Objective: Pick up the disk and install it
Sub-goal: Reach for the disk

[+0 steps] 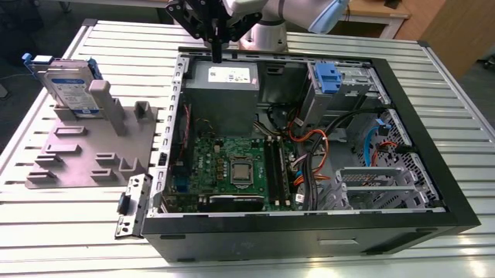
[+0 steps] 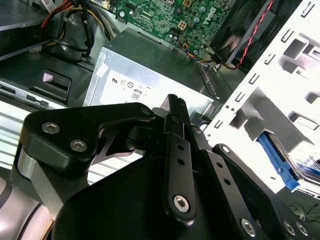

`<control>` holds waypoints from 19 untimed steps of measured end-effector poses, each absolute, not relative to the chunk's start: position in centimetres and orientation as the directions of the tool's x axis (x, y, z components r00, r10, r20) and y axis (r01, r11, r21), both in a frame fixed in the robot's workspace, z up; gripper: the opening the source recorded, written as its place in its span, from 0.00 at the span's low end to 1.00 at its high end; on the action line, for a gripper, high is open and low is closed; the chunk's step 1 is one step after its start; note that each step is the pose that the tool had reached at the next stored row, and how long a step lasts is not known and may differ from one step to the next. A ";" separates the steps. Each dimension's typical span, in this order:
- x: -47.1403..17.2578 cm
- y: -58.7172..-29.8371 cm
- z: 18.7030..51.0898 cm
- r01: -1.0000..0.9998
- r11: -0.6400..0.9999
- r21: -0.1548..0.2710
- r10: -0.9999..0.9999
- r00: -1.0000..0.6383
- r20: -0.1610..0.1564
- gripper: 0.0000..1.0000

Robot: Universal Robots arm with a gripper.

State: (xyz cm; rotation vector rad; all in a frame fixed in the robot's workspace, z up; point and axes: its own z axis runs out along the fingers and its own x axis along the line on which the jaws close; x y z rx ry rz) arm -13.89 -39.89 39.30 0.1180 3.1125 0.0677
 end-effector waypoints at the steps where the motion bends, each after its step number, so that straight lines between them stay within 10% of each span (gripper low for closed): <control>1: -13.9 -39.9 39.3 0.075 0.996 0.044 0.076 -0.997 -0.024 0.11; 19: -14.6 -39.9 39.3 0.075 0.996 0.044 0.076 -0.997 -0.024 0.11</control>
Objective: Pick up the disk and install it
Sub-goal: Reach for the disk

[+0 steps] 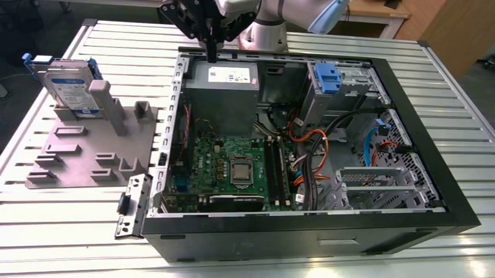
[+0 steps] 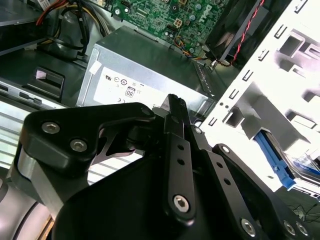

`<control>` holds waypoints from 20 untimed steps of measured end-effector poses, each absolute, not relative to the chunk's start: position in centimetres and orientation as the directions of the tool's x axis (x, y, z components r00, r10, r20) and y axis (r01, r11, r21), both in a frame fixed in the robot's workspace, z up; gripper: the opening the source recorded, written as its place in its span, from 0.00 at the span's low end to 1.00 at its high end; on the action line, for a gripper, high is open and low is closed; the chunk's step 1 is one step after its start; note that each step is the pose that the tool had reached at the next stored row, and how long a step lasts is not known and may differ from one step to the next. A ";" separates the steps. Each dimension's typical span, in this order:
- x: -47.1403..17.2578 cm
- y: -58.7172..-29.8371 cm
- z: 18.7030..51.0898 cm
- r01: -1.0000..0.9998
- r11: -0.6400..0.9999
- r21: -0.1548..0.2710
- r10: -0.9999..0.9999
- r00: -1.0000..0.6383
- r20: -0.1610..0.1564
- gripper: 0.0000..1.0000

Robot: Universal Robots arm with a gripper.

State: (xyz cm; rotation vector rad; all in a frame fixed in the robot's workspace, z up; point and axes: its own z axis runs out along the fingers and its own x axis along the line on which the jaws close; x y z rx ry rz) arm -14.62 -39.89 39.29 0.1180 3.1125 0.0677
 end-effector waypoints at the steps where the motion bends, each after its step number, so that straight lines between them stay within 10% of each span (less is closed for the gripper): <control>1: -14.8 -39.9 39.3 0.075 0.996 0.044 0.076 -0.997 -0.024 0.11; 20: -15.3 -39.9 39.3 0.075 0.996 0.044 0.076 -0.997 -0.024 0.11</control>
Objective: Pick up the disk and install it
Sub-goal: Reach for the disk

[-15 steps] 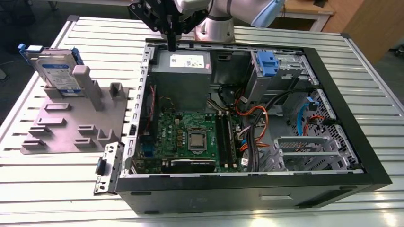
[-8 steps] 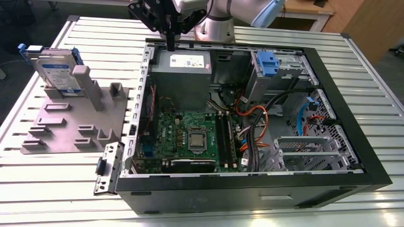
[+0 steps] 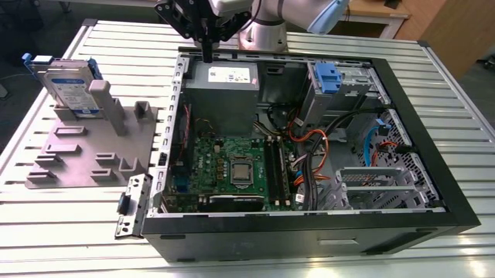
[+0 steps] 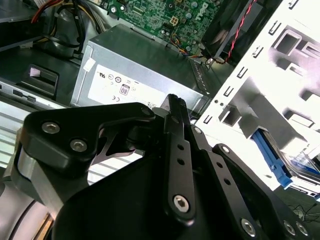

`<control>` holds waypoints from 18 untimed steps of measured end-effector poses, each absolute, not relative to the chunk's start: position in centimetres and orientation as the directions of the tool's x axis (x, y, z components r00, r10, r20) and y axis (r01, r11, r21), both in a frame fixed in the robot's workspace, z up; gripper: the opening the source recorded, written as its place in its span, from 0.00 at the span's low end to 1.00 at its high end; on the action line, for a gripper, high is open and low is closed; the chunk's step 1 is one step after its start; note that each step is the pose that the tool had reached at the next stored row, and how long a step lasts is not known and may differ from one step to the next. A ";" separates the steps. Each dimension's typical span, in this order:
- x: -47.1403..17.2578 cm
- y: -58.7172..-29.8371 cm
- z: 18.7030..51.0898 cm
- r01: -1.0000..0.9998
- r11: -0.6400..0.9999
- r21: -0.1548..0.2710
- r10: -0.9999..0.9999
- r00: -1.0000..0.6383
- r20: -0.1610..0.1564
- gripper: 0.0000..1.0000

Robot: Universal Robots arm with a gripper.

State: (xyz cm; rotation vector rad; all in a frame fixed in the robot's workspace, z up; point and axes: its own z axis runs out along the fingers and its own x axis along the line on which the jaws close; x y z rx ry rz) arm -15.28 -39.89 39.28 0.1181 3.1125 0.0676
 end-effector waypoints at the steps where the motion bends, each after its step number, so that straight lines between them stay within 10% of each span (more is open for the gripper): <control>1: -15.3 -39.9 39.3 0.075 0.996 0.044 0.076 -0.997 -0.024 0.11; 18: -16.8 -39.9 38.9 0.075 0.996 0.044 0.076 -0.997 -0.018 0.11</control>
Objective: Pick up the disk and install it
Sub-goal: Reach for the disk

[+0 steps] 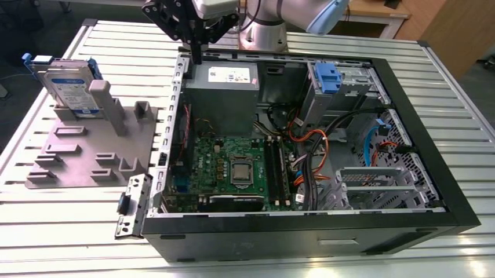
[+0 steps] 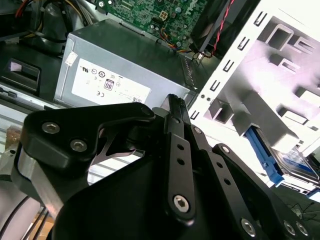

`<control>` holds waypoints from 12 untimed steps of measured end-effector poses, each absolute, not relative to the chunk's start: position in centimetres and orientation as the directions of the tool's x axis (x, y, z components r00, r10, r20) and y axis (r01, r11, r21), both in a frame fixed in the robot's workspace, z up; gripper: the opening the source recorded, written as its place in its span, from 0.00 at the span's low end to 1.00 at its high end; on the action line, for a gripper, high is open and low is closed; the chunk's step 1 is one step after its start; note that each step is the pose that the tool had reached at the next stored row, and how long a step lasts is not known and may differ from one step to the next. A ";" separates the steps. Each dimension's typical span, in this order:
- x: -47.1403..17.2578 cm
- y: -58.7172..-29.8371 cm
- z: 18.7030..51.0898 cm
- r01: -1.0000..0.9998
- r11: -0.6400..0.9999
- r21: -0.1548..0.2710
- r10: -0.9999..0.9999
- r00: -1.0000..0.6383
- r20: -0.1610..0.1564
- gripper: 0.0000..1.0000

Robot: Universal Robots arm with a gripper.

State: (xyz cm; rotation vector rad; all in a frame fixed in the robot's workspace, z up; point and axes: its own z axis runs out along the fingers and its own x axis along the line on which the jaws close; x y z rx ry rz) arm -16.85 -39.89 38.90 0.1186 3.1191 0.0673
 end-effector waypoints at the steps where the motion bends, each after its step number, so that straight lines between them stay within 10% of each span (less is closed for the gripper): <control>1: -16.9 -39.9 38.9 0.075 0.996 0.044 0.076 -0.997 -0.018 0.11; 12: -17.0 -39.9 38.9 0.075 0.996 0.044 0.076 -0.997 -0.018 0.11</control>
